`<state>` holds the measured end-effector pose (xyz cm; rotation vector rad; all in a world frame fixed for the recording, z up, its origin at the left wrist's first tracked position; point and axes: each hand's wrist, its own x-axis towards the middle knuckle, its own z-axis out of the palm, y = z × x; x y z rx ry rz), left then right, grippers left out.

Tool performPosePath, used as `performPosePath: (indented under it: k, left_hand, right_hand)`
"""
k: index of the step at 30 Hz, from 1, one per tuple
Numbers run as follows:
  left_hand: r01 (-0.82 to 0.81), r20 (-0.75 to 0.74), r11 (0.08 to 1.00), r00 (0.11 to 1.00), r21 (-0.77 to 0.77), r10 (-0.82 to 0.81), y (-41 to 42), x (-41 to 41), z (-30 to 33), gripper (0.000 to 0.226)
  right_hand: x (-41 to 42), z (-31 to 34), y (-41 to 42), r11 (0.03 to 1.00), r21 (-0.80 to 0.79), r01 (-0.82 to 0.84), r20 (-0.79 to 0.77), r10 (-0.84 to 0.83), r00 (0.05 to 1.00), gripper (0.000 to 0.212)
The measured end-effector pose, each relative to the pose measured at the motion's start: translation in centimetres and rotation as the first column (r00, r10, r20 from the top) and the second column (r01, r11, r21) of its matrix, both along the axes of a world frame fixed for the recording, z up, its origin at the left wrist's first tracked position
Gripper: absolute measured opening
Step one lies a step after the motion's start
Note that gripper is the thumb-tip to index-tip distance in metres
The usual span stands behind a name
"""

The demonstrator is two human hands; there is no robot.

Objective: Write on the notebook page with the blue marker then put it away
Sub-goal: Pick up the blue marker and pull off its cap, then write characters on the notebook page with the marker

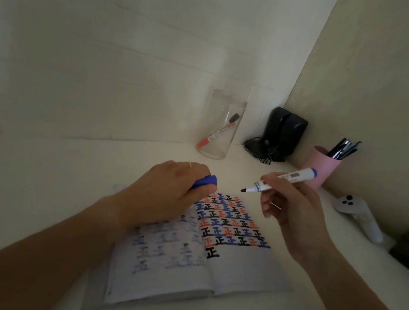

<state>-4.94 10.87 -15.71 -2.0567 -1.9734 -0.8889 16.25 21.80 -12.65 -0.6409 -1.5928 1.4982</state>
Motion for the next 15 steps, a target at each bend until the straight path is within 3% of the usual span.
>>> performPosePath:
  k: [6,10,15]
  left_hand:
    - [0.125,-0.027,0.985,0.991,-0.118,-0.129,0.2,-0.3,-0.8,0.031]
    - [0.254,0.016,0.954,0.967,-0.158,-0.255,0.2,-0.1,-1.0,0.032]
    - [0.286,0.041,0.95,0.958,-0.125,-0.283,0.6,-0.8,-1.3,0.029]
  right_hand:
    - [1.4,-0.5,-3.9,0.999,-0.004,-0.051,0.218,0.051,0.975,0.011]
    - [1.8,-2.4,-4.8,1.0,-0.004,0.01,0.231,-0.009,0.973,0.008]
    - [1.8,-4.1,-5.1,0.986,0.163,0.038,0.294,-0.085,0.952,0.009]
